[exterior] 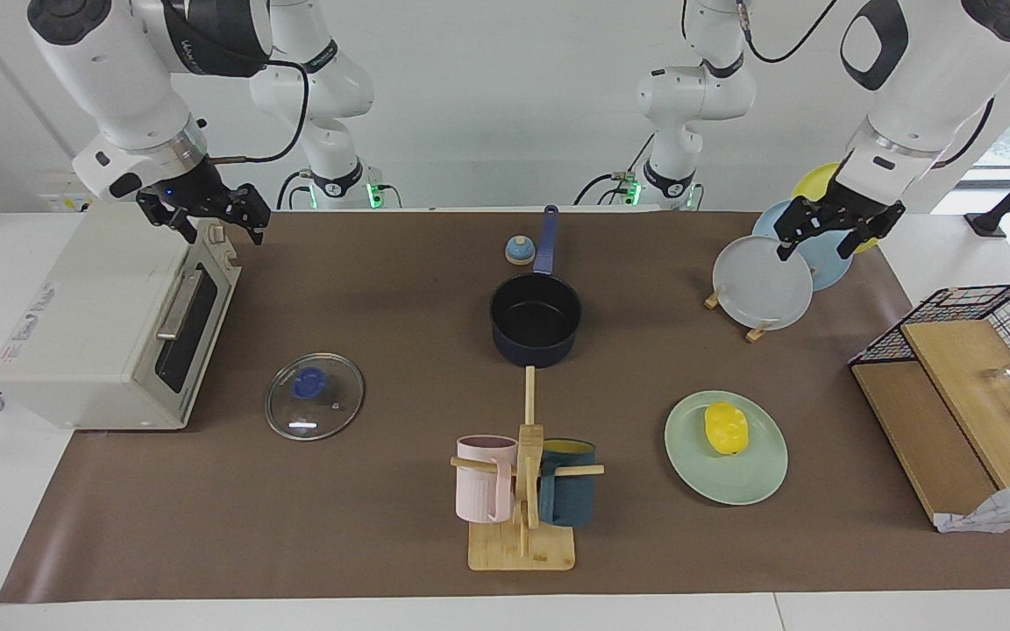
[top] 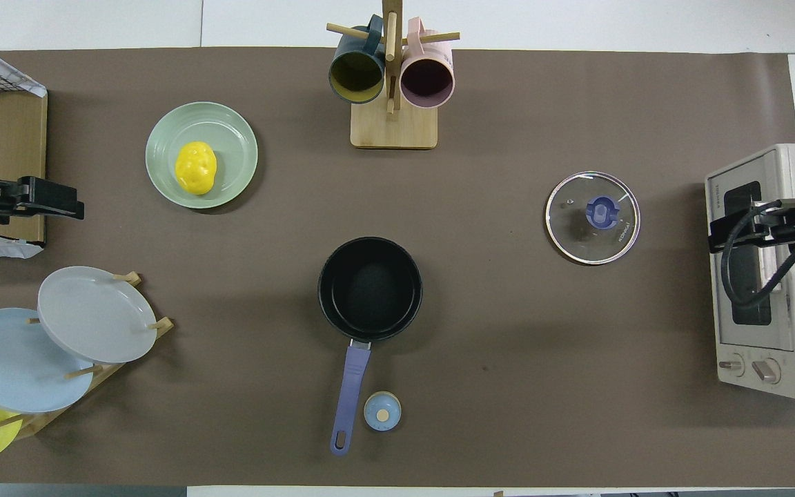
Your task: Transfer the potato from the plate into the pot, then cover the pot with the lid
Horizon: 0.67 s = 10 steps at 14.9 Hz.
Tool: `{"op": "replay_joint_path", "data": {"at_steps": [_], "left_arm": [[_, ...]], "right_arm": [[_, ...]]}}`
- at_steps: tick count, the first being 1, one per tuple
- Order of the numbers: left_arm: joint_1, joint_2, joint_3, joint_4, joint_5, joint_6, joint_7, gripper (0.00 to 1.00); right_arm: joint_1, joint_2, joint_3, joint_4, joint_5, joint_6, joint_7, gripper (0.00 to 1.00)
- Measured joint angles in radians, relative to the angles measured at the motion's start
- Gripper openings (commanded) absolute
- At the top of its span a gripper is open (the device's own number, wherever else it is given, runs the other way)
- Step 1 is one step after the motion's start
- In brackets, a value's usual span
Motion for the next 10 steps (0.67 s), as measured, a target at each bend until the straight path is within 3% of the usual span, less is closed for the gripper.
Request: {"op": "replay_joint_path", "data": {"at_steps": [10], "left_arm": [[-0.025, 0.355, -0.005, 0.059, -0.057, 0.285, 0.0, 1.0]], "right_arm": [[0.0, 0.0, 0.0, 0.0, 0.0, 0.0, 0.0, 1.0]]}}
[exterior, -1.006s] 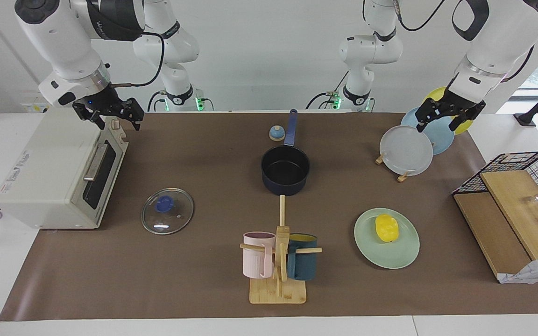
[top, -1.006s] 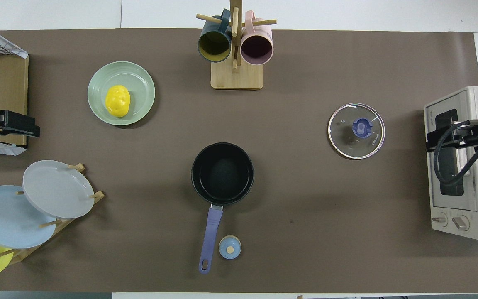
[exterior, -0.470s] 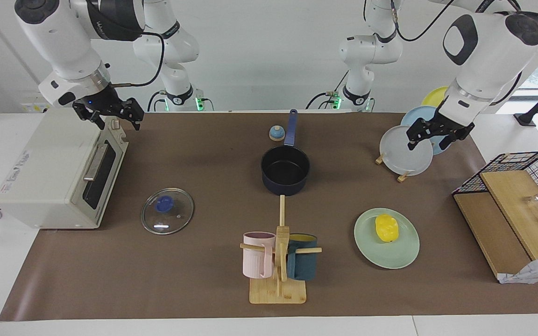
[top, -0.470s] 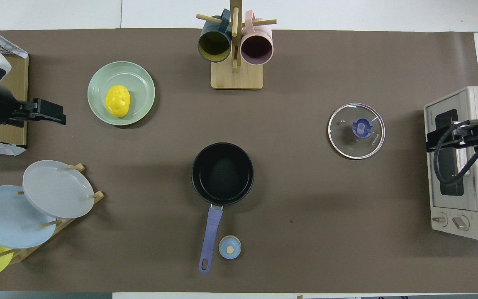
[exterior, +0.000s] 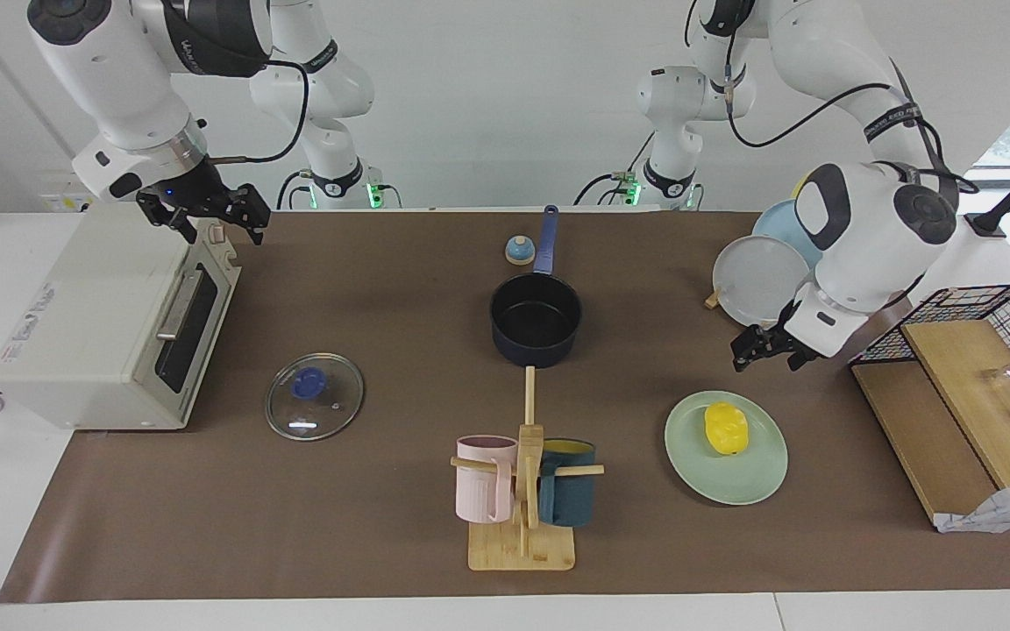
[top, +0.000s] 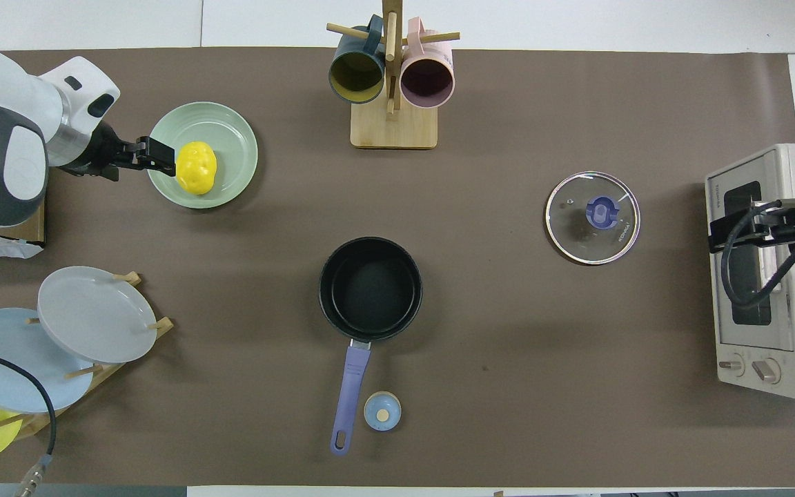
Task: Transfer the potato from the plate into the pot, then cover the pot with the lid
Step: 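Reach the left gripper down and grasp the yellow potato on the plate, then lift the potato with the left gripper while the right gripper grasps the lid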
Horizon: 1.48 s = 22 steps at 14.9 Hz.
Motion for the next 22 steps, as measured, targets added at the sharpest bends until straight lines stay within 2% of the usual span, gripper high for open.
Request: {"op": "replay_joint_path", "data": {"at_steps": [6, 11, 20, 22], "left_arm": [[-0.023, 0.12, 0.001, 0.039, 0.02, 0.122, 0.0, 1.0], [-0.033, 0.172, 0.001, 0.043, 0.04, 0.171, 0.0, 1.0], [-0.053, 0.191, 0.003, 0.044, 0.069, 0.193, -0.002, 1.0], [-0.054, 0.193, 0.003, 0.041, 0.071, 0.193, -0.002, 1.0]], "right_arm": [[0.0, 0.0, 0.0, 0.0, 0.0, 0.0, 0.0, 1.0], [0.0, 0.0, 0.0, 0.0, 0.0, 0.0, 0.0, 1.0], [0.005, 0.0, 0.009, -0.001, 0.0, 0.004, 0.0, 1.0], [0.006, -0.001, 0.018, -0.02, 0.0, 0.077, -0.012, 1.0]]}}
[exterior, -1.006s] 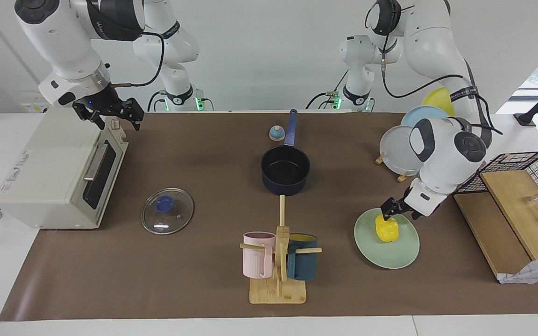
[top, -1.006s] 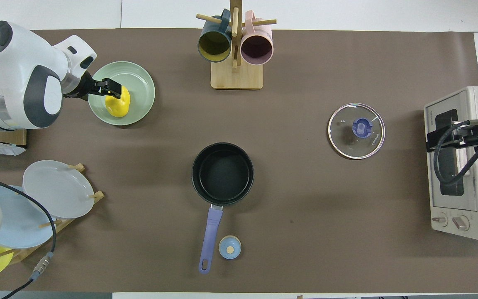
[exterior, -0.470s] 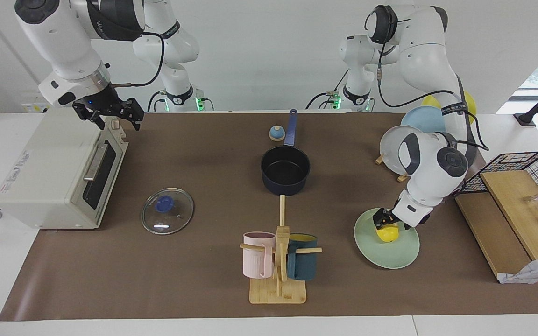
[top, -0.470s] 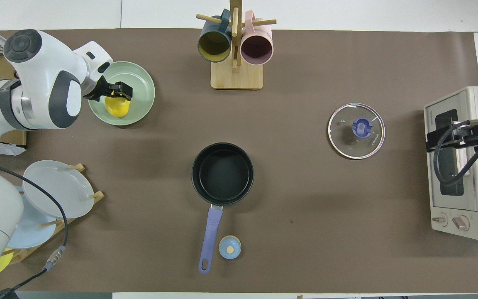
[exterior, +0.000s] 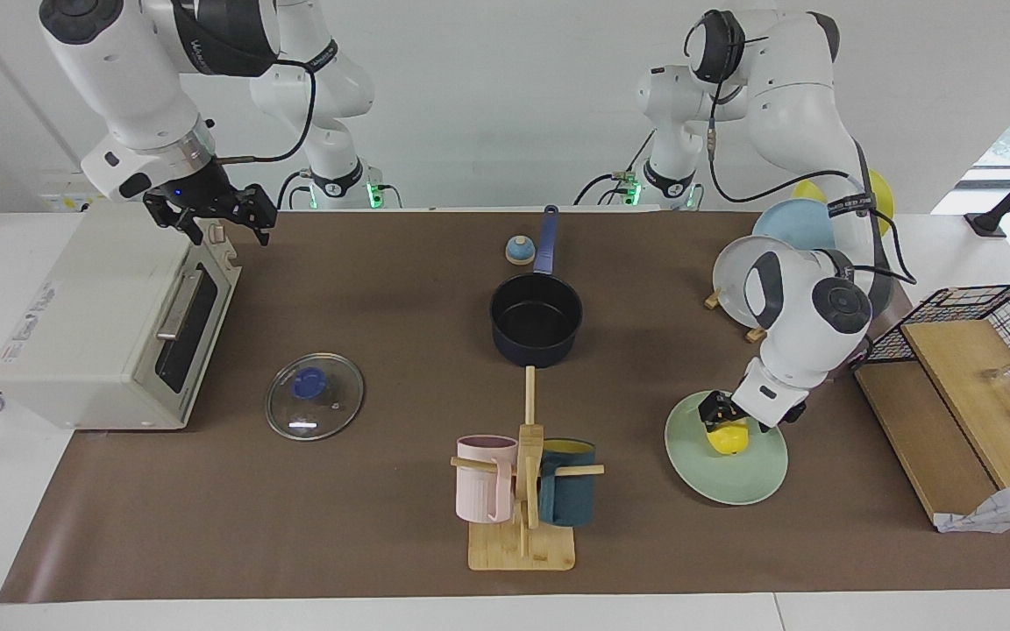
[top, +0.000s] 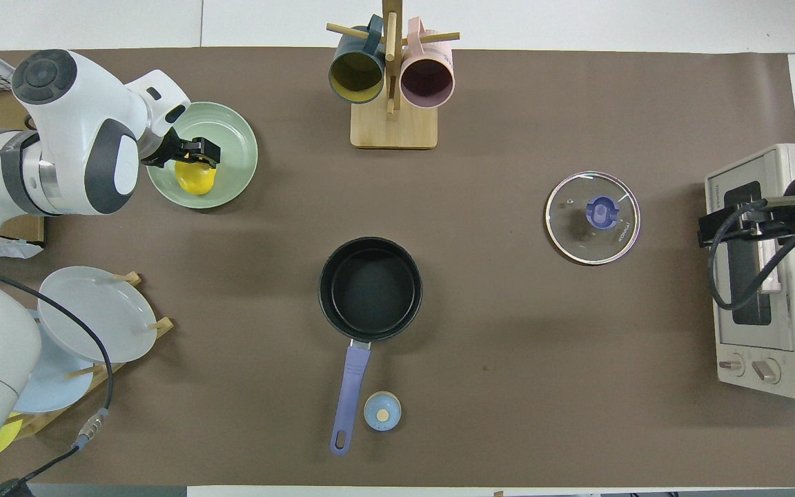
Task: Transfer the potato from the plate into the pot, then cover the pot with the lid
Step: 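Lift the potato with the left gripper while the right gripper grasps the lid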
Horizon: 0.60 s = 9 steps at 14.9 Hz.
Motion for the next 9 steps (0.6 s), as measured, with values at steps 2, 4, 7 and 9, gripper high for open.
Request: {"op": "replay_joint_path", "data": {"at_steps": [2, 4, 7, 9], "left_arm": [[-0.004, 0.002, 0.0, -0.007, 0.001, 0.002, 0.0, 1.0], [-0.008, 0.005, 0.003, -0.01, 0.001, 0.008, -0.003, 0.98], [-0.009, 0.005, 0.004, -0.01, 0.001, 0.015, -0.004, 0.63], [-0.009, 0.005, 0.004, -0.01, 0.002, 0.021, -0.004, 0.33]], "right_arm": [[0.0, 0.002, 0.001, -0.054, 0.0, 0.096, -0.033, 1.0], [0.001, 0.023, 0.002, -0.101, 0.0, 0.177, -0.063, 1.0], [0.013, 0.11, 0.002, -0.126, 0.002, 0.296, -0.073, 1.0], [0.017, 0.179, 0.007, -0.129, 0.003, 0.365, -0.074, 1.0]]}}
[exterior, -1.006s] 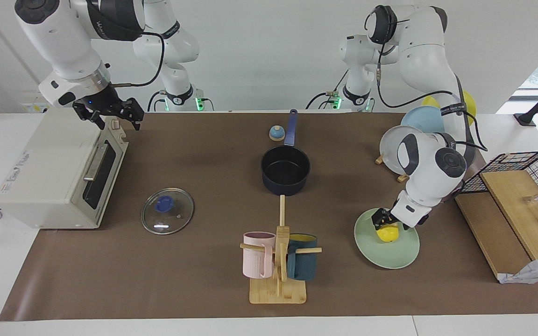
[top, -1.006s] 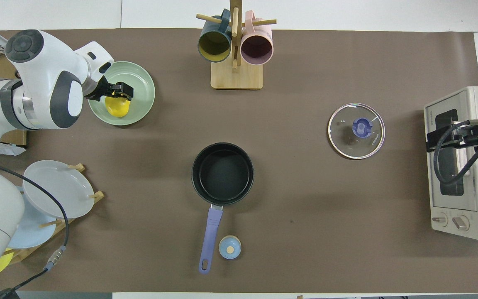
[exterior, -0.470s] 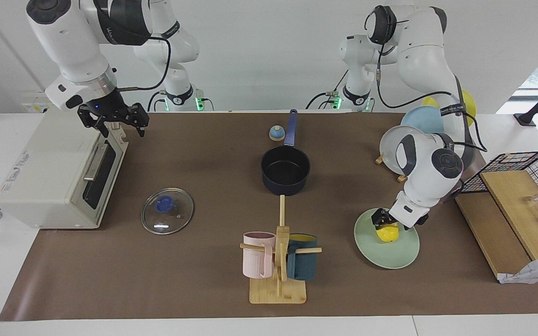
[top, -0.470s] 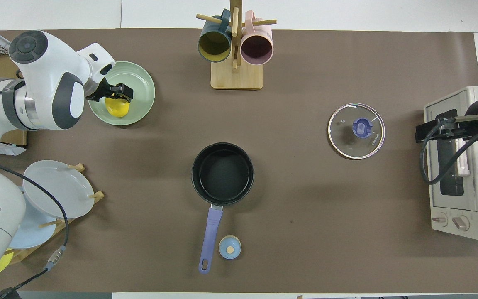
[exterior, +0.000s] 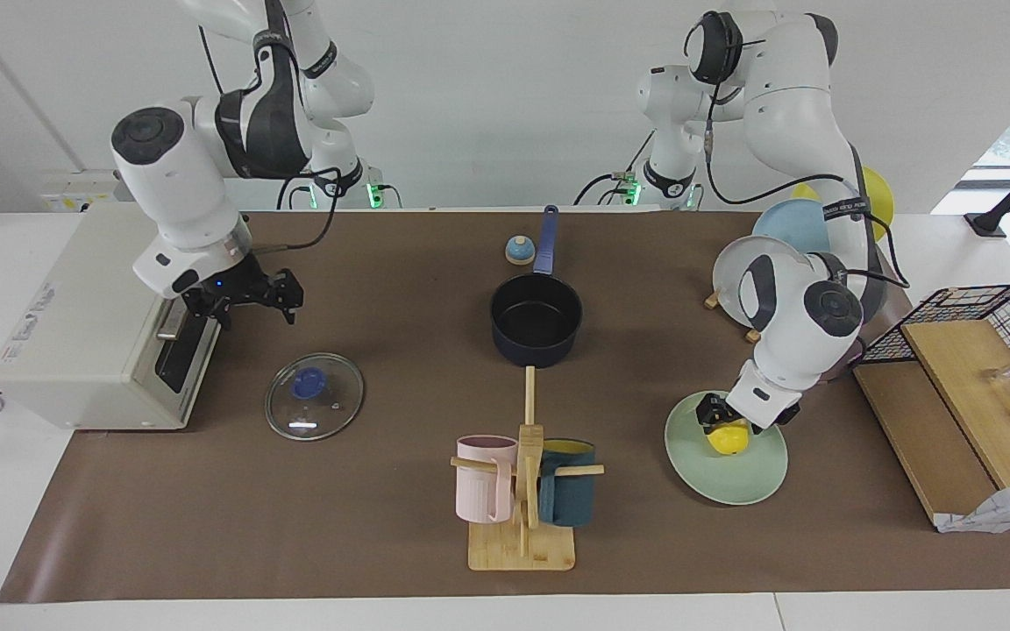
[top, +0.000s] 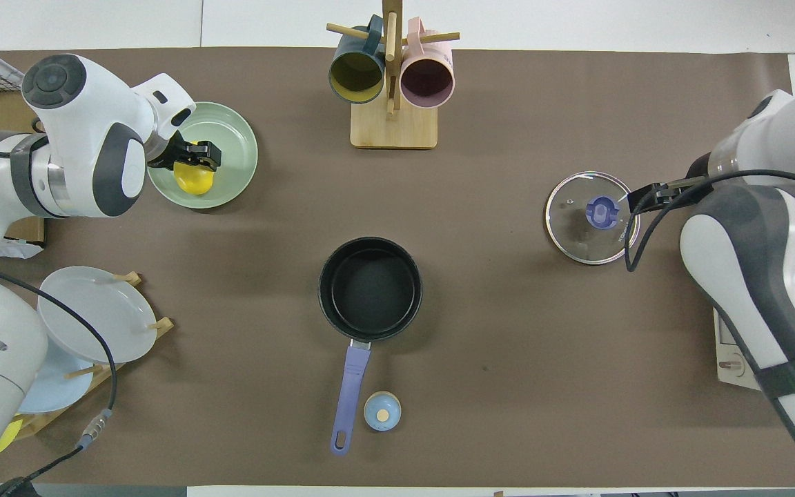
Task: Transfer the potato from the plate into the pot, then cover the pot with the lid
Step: 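Lift the potato with the left gripper while the right gripper grasps the lid, then carry the potato with the left gripper over the black saucepan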
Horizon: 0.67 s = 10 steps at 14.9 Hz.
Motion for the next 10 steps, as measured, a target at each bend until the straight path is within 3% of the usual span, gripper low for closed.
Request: {"op": "replay_joint_path", "data": {"at_steps": [2, 7, 10], "left_arm": [[0.0, -0.001, 0.0, 0.001, 0.0, 0.002, 0.0, 0.0], [0.0, -0.006, 0.001, 0.022, 0.0, -0.015, -0.051, 0.0], [-0.003, -0.099, -0.005, 0.074, -0.034, -0.162, -0.098, 0.0]], "right_arm": [[0.003, 0.045, 0.018, -0.017, 0.002, 0.087, -0.003, 1.0], [0.021, 0.105, 0.024, -0.057, 0.002, 0.17, -0.028, 1.0], [0.017, 0.135, 0.021, -0.059, 0.002, 0.2, -0.063, 1.0]]}}
